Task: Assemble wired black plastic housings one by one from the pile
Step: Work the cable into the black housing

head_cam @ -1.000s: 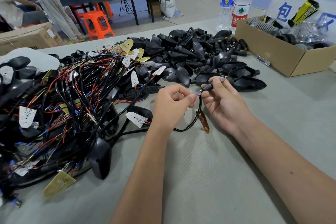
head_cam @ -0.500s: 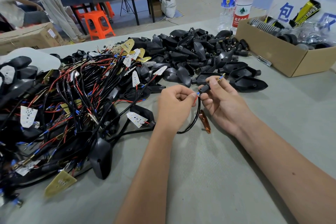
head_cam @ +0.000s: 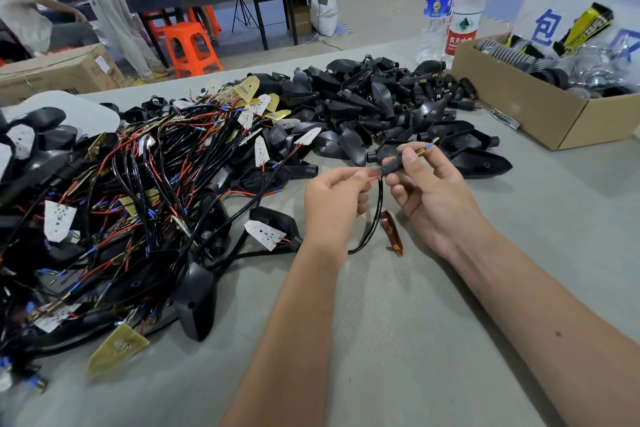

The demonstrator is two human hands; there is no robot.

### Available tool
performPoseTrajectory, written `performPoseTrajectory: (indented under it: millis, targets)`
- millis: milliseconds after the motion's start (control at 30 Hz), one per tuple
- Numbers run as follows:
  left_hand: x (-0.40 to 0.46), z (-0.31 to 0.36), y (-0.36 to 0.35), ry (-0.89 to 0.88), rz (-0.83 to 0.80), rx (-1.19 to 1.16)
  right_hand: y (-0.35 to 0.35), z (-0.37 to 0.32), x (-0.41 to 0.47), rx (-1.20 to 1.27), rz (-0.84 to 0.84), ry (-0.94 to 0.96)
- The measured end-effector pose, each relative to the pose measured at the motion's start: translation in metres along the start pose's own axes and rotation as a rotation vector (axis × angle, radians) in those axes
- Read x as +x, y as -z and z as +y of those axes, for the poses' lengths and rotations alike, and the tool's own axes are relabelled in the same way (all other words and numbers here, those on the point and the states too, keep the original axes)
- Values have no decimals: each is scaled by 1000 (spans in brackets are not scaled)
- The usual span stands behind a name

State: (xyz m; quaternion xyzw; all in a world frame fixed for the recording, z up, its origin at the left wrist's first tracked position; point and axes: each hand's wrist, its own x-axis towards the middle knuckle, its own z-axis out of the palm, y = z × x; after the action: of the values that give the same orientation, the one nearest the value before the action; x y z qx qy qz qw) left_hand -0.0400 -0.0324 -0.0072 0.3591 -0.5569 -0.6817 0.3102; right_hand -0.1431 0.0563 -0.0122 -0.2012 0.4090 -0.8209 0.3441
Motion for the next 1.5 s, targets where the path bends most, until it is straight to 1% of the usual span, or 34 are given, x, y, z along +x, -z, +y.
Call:
performPoseTrajectory:
  millis: [67, 200, 300, 500, 667, 733, 800, 900, 967, 1133, 1233, 1333, 1500]
  targets:
    - [1, 0, 0, 49, 37, -76, 0, 0, 0, 10, 3, 13]
    - [2, -2, 3, 33, 28, -53, 1, 1, 1, 18, -4, 24]
    - [2, -3, 6, -24, 16, -20, 1, 0, 0, 10, -13, 17]
    - [-1, -4, 4, -165, -71, 163, -1, -1, -2, -14, -15, -32]
    - [-2, -5, 4, -291, -26, 284, -2, -2, -1, -84, -11, -57]
    - [-2, -4, 4, -314, -7, 308, -3, -1, -1, -116, -1, -42]
    - [-2, -4, 3, -287, 21, 263, -4, 0, -2, -143, 20, -5]
    - [0, -6, 2, -149, 49, 145, -4, 1, -4, -124, 43, 36]
    - [1, -7, 1, -76, 40, 71, -4, 2, -4, -102, 49, 43]
    - [1, -6, -1, -85, 83, -14, -4, 3, -3, -91, 63, 46]
    - [0, -6, 0, -125, 73, 39, -4, 3, -3, -110, 51, 38]
    - [1, -6, 2, -192, 42, 169, -4, 3, -3, -133, 48, 24]
    - [3, -6, 7, -261, -52, 342, -2, 1, -1, -131, 40, -40]
